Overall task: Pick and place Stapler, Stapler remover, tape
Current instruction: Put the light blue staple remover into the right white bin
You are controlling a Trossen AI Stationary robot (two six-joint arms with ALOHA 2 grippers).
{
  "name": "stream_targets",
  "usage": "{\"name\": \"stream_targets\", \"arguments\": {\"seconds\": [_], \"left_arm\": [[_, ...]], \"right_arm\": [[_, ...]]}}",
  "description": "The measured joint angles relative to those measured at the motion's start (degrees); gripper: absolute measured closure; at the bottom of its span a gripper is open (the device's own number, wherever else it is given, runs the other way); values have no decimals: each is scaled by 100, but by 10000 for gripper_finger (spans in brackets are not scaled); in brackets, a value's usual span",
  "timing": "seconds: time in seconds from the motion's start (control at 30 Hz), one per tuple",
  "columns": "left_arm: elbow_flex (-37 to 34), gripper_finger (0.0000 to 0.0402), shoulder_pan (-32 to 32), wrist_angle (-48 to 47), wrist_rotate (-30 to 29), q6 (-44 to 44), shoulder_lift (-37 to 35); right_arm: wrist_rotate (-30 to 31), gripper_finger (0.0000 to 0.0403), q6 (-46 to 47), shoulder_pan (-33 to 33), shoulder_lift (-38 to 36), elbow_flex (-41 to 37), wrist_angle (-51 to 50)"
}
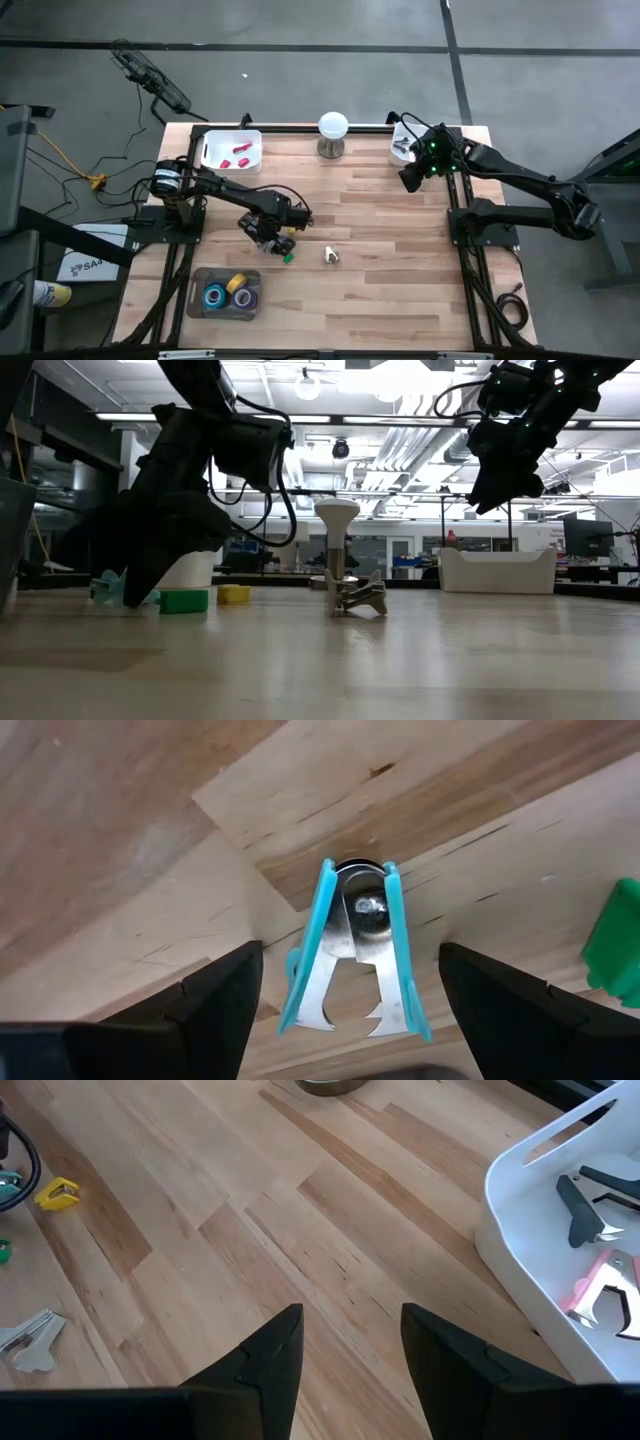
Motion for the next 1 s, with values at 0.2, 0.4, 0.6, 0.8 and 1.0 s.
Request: {"name": "stream_targets", "arguments": {"seconds": [0.2, 0.4, 0.6, 0.8, 1.0], "left_arm": [[0, 137, 0, 15, 87, 89, 2], [-2, 212, 2, -1, 209, 140, 9], [-4, 288, 2, -4, 289, 142, 11], [-4, 315, 2, -4, 342, 303, 11], [257, 315, 2, 4, 291, 524, -88]], "right_arm": [[0, 242, 0, 0, 0, 0, 0], [0, 242, 1, 0, 0, 0, 0], [0, 242, 0, 0, 0, 0, 0], [-9, 242, 0, -1, 0, 0, 0], [-294, 242, -168, -2, 0, 0, 0]]}}
